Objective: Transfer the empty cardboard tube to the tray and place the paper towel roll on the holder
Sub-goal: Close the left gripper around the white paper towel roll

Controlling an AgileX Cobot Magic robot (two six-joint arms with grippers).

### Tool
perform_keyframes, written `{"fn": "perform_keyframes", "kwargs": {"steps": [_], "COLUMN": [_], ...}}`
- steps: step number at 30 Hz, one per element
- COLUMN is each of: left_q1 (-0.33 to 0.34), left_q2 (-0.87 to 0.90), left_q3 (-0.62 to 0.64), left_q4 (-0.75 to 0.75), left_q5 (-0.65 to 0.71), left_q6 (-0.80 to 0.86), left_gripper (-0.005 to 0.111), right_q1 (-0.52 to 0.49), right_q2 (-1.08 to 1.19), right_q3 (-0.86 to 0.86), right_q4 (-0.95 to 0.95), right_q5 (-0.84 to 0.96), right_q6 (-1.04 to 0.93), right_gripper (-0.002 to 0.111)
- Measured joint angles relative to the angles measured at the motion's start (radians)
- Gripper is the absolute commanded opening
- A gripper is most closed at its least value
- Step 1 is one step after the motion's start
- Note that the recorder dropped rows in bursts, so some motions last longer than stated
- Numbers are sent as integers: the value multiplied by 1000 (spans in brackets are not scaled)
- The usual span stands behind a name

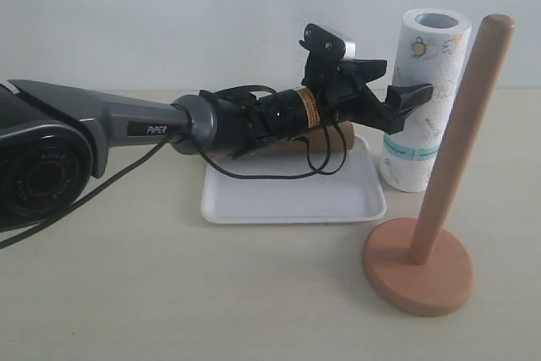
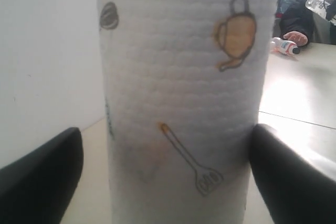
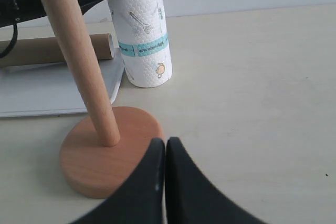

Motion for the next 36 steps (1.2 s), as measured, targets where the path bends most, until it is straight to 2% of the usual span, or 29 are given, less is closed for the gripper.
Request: {"fn": "perform_keyframes", "kwargs": {"steps": [10, 12, 15, 16, 36], "left_q1": [-10, -10, -12, -12, -17], "left_q2": [42, 46, 46, 46, 48], "left_q3": [-36, -36, -36, -36, -45], "left_q4": [7, 5, 4, 4, 4], "left_q5": [-9, -24, -4, 20, 43], "left_q6": [4, 5, 1, 1, 10], "left_gripper": [81, 88, 107, 109, 110], "right_q1": [0, 0, 0, 0, 0], "right_q2": [0, 0, 0, 0, 0], "right_q3": [0, 0, 0, 0, 0], "right_q4": [0, 0, 0, 0, 0], "right_q5": [0, 0, 0, 0, 0], "right_q6": [0, 0, 0, 0, 0], "right_gripper": [0, 0, 0, 0, 0]}}
